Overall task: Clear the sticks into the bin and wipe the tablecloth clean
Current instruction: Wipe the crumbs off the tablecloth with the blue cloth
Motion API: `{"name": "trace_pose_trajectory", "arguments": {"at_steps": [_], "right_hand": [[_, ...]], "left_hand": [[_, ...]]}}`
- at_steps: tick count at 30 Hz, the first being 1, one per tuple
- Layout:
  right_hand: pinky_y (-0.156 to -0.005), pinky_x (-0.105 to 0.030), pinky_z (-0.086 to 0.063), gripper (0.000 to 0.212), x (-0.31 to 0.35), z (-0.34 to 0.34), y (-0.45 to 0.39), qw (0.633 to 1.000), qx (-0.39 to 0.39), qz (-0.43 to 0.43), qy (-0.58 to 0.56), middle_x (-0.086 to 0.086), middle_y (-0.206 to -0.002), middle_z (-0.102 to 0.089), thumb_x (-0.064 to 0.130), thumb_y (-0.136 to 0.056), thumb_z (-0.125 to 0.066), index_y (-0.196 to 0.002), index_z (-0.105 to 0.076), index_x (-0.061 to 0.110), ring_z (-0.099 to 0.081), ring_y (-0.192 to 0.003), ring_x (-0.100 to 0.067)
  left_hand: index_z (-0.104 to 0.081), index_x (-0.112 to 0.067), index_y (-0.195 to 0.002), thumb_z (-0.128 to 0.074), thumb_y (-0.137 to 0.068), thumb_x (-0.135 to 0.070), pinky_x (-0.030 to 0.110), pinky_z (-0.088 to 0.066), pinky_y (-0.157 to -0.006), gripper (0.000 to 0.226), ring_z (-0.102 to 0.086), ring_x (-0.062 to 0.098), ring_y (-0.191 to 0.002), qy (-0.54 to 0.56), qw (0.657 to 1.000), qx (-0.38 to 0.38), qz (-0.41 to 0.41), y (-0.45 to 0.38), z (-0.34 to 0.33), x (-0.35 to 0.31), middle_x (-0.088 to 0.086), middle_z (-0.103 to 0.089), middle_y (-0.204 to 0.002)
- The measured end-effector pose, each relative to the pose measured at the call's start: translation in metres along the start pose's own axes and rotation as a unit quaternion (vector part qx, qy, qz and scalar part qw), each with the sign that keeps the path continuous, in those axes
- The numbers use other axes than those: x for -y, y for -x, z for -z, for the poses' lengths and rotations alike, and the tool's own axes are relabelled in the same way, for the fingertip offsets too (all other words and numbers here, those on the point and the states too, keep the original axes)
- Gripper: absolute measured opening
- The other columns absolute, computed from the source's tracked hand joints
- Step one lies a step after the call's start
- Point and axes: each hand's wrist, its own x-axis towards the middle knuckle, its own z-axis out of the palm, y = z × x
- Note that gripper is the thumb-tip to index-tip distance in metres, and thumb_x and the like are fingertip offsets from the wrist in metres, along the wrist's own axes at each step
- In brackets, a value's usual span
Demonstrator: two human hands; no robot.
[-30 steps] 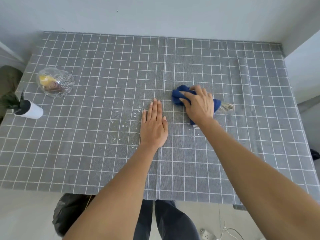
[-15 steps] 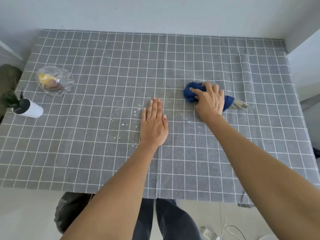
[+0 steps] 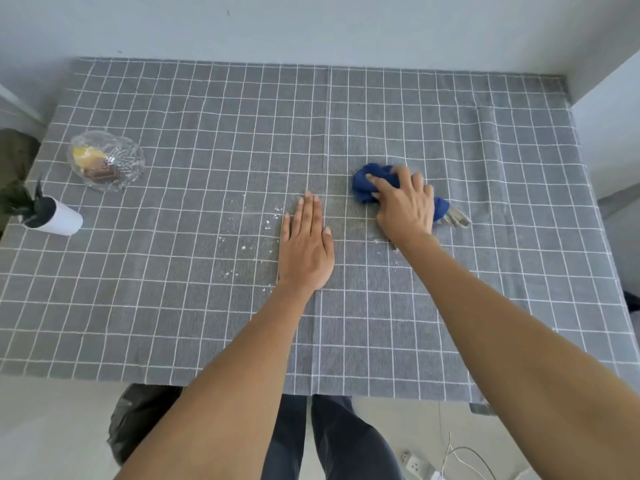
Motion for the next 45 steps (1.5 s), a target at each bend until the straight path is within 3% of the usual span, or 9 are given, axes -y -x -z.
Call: {"name": "trace_pose_trajectory", "arguments": {"at_steps": [7, 12, 16, 20, 22, 25, 31, 38, 45], "right_hand": [[-0.098, -0.053, -0.027, 0.049, -0.002, -0.004, 0.011, 0.999, 0.007, -0.044, -0.010, -0.011, -0.148, -0.027, 0.049, -0.093, -0.039, -0.140, -0.035, 0.038, -0.031, -0.129, -0.031], [-0.081, -0.044, -0.040, 0.041, -0.005, 0.009, 0.024, 0.997, -0.015, -0.044, -0.058, -0.008, -0.139, -0.040, 0.026, -0.095, -0.044, -0.135, -0.047, 0.022, -0.049, -0.103, -0.035], [-0.070, -0.042, -0.045, 0.040, 0.010, 0.008, 0.060, 0.994, -0.063, -0.025, -0.084, -0.010, -0.138, -0.045, 0.026, -0.093, -0.048, -0.133, -0.051, 0.021, -0.055, -0.091, -0.035], [-0.093, -0.051, -0.036, 0.047, 0.022, -0.006, 0.084, 0.999, -0.028, -0.016, -0.019, -0.004, -0.153, -0.029, 0.039, -0.093, -0.043, -0.138, -0.044, 0.026, -0.044, -0.123, -0.031], [-0.093, -0.052, -0.034, 0.047, 0.021, -0.008, 0.082, 1.000, -0.015, -0.015, -0.021, 0.000, -0.154, -0.026, 0.040, -0.093, -0.041, -0.137, -0.044, 0.025, -0.040, -0.129, -0.029], [-0.078, -0.044, -0.039, 0.047, 0.020, -0.008, 0.079, 1.000, -0.004, 0.001, -0.019, 0.000, -0.152, -0.033, 0.034, -0.091, -0.040, -0.135, -0.048, 0.020, -0.050, -0.112, -0.031], [-0.080, -0.043, -0.042, 0.045, 0.014, -0.006, 0.082, 1.000, -0.012, 0.010, -0.018, -0.001, -0.151, -0.034, 0.026, -0.095, -0.044, -0.139, -0.045, 0.014, -0.052, -0.098, -0.032], [-0.082, -0.039, -0.034, 0.046, -0.028, 0.007, 0.080, 0.991, 0.015, -0.132, 0.010, 0.001, -0.155, -0.022, 0.027, -0.097, -0.037, -0.142, -0.036, 0.018, -0.046, -0.099, -0.030], [-0.073, -0.038, -0.039, 0.065, 0.015, 0.003, 0.098, 0.999, -0.003, 0.052, 0.010, -0.001, -0.153, -0.031, 0.012, -0.084, -0.054, -0.145, -0.034, 0.025, -0.051, -0.088, -0.029]], "left_hand": [[0.008, -0.011, -0.151, -0.005, -0.100, -0.032, 0.040, 0.005, -0.120, 0.057, 0.015, 0.016, -0.146, 0.001, 1.000, 0.003, 0.004, -0.001, 0.000, 0.000, 0.004, 0.016, -0.158], [0.012, -0.011, -0.150, -0.008, -0.101, -0.031, 0.040, 0.008, -0.119, 0.056, 0.019, 0.017, -0.145, 0.002, 1.000, 0.025, 0.009, -0.004, 0.002, -0.001, 0.006, 0.019, -0.158], [0.015, -0.012, -0.149, -0.009, -0.101, -0.031, 0.043, 0.007, -0.119, 0.057, 0.021, 0.016, -0.144, 0.007, 0.999, 0.031, -0.008, 0.003, 0.006, -0.002, 0.005, 0.022, -0.157], [0.014, -0.015, -0.149, -0.009, -0.101, -0.031, 0.045, 0.007, -0.119, 0.056, 0.019, 0.015, -0.144, 0.007, 0.999, 0.023, -0.034, 0.023, 0.003, -0.004, 0.001, 0.019, -0.157], [0.012, -0.017, -0.150, -0.004, -0.099, -0.033, 0.046, 0.007, -0.119, 0.056, 0.018, 0.015, -0.145, -0.006, 0.999, 0.010, -0.035, 0.028, 0.000, -0.004, -0.001, 0.017, -0.157], [0.012, -0.017, -0.150, -0.003, -0.098, -0.033, 0.047, 0.005, -0.119, 0.056, 0.017, 0.013, -0.145, -0.007, 1.000, 0.008, -0.021, 0.028, -0.003, -0.005, -0.002, 0.017, -0.157], [0.013, -0.020, -0.149, -0.008, -0.100, -0.032, 0.045, 0.010, -0.118, 0.055, 0.020, 0.011, -0.144, -0.004, 1.000, 0.018, -0.015, 0.028, -0.001, -0.006, -0.004, 0.020, -0.157], [0.017, -0.021, -0.148, -0.005, -0.100, -0.033, 0.046, 0.011, -0.118, 0.054, 0.021, 0.012, -0.143, -0.008, 1.000, 0.028, -0.013, 0.027, 0.001, -0.005, -0.004, 0.023, -0.156], [0.016, -0.021, -0.148, -0.007, -0.100, -0.032, 0.046, 0.008, -0.118, 0.054, 0.019, 0.012, -0.144, -0.008, 1.000, 0.023, -0.009, 0.027, 0.000, -0.006, -0.004, 0.021, -0.157]]}}
